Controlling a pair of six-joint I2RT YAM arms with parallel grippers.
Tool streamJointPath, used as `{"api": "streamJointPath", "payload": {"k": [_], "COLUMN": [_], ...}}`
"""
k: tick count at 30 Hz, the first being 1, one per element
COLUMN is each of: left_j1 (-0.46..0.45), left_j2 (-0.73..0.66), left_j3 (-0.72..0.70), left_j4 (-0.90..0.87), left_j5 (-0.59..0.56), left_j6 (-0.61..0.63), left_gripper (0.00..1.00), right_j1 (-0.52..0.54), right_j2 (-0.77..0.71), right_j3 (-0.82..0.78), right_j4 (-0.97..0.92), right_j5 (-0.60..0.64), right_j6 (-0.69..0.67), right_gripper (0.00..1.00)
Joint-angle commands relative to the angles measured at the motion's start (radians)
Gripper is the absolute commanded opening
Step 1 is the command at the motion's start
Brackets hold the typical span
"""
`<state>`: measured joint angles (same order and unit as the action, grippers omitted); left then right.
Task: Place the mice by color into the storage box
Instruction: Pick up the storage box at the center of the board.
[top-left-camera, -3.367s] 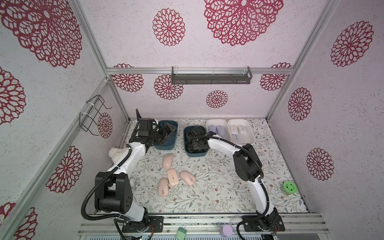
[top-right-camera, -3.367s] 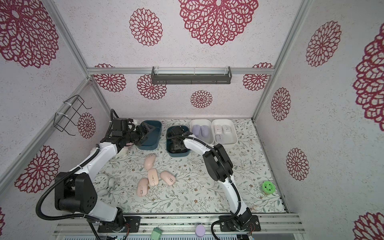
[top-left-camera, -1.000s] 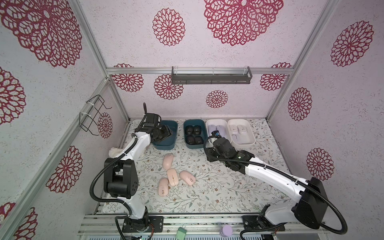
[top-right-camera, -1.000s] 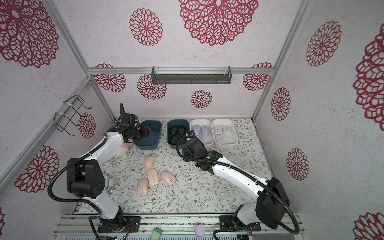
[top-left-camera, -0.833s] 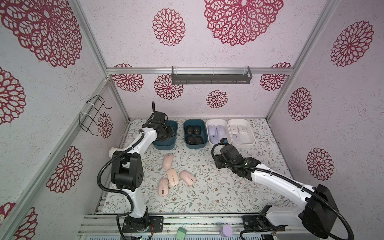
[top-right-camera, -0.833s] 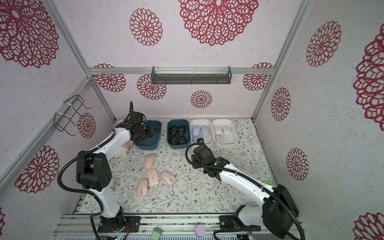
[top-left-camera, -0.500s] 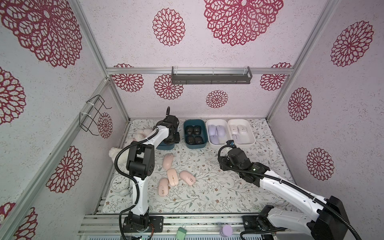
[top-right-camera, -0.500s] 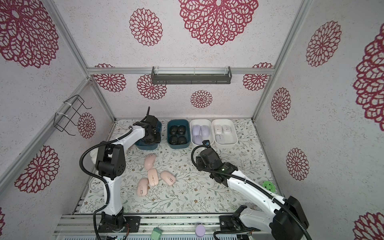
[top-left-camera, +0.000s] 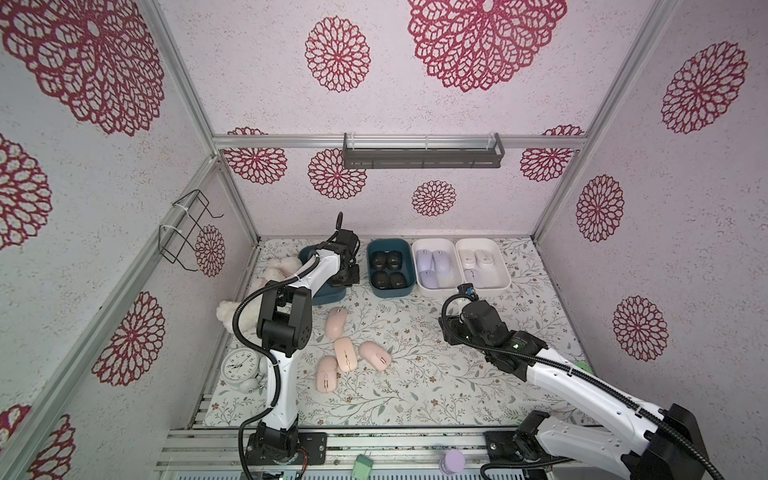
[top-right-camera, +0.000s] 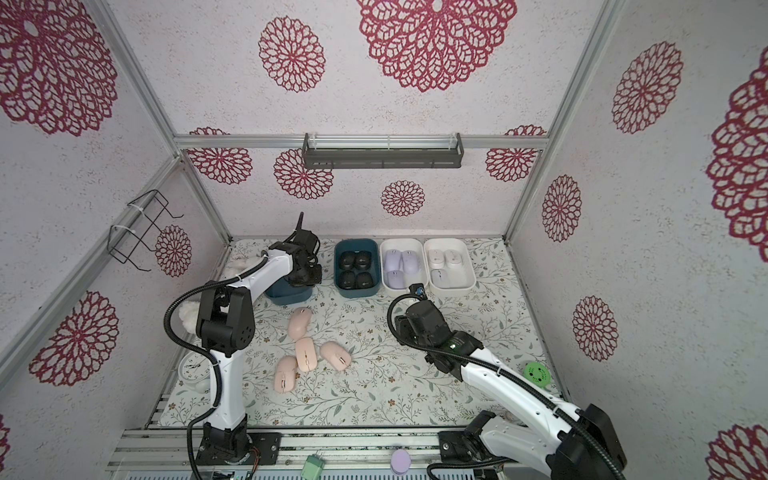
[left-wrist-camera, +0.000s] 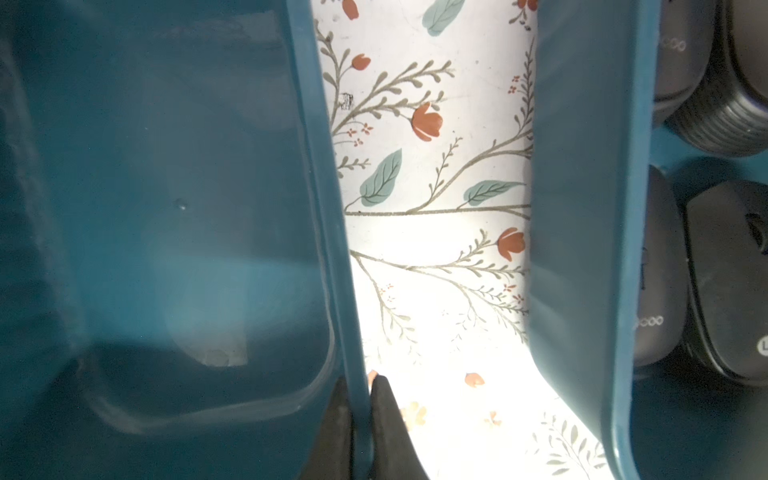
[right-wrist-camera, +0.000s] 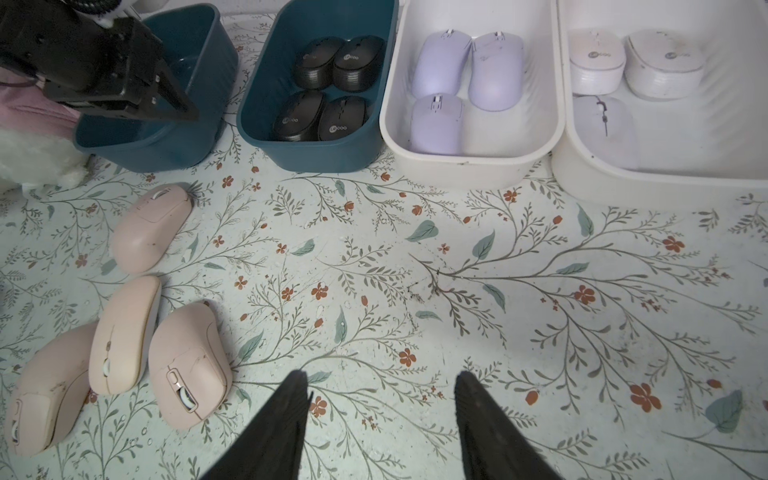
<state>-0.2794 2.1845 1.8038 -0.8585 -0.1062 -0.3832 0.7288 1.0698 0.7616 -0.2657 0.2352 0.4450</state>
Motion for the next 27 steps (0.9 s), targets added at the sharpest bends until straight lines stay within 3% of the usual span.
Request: {"api": "streamJointPath", "payload": {"k": [1,5,10,19,24,27], "left_j1": [-0.011,-0.042,-0.098,-0.166,-0.306,-0.455], "left_j2": [-0.045,-0.094,-0.185,-0.36,-0.446,-0.478], "left_j3": [-0.004,0.0,0.002,-0.015,-0.036,-0.059], "left_j4": [0.007,0.025,0.065,0.077,0.007,-0.015], "left_j5": [0.004,-0.004,-0.101,-0.14,-0.147,-0.197], "left_j6": [0.039,0.08,0.131,0.036,-0.079,-0.152], "left_gripper": [0.0,0.0,0.0,0.0,0.0,0.0], "right_j1": [-0.005,-0.005,-0.005,-0.01,-0.072,-0.144], "right_j2": [-0.008,-0.001,0.005,0.014,0.004,-0.024], "right_j3": [0.026,0.029,0.036,0.056,0.076,0.071], "right_j4": [0.017,0.02,0.021,-0.003,-0.066,-0.081], "right_j5": [0.009,0.011,0.024,0.08,0.183,0.202], "right_j6": [-0.009,-0.008,-0.005,-0.012,0.046,0.068], "right_gripper": [0.59,0.59,0.59,0.59,0.59,0.6]}}
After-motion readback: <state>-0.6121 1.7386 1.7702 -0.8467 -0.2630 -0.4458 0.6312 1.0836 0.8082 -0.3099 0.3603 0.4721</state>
